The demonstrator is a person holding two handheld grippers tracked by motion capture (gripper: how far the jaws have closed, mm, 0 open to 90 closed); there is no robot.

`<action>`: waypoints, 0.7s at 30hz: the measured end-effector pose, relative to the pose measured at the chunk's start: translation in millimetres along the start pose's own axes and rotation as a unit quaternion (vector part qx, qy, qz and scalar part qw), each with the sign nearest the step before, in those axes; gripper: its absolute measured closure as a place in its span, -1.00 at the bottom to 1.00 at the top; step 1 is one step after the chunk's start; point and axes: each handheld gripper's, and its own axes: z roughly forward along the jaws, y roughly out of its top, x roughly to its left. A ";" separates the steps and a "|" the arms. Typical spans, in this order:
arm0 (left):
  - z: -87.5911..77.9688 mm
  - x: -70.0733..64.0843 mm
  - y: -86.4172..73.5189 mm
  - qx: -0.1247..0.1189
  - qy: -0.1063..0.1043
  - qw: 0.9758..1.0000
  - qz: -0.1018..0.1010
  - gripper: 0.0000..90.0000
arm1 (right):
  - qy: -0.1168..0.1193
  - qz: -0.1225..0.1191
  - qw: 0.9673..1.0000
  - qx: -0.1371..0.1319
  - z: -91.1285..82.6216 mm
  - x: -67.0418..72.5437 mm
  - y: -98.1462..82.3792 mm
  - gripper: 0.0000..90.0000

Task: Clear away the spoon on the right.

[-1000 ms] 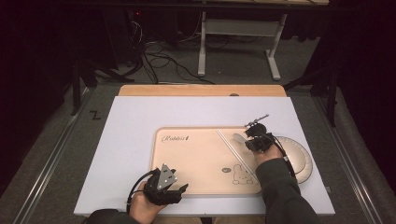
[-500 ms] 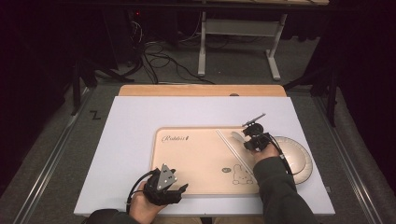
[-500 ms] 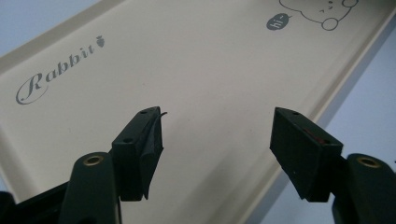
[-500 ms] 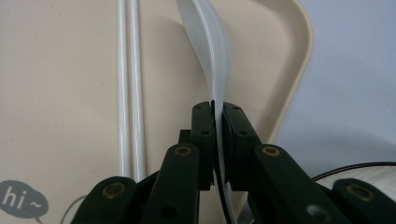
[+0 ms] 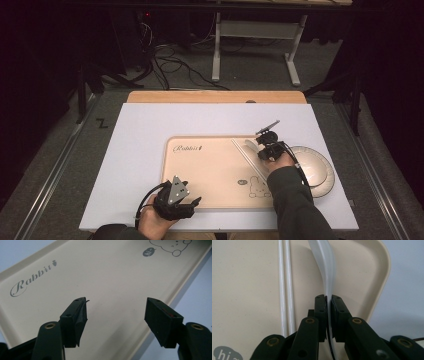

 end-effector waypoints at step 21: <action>-0.2 -0.2 0.0 0.001 0.001 1.000 0.000 -0.22 | -0.017 -0.003 1.000 -0.002 -3.3 -3.5 -1.9 0.33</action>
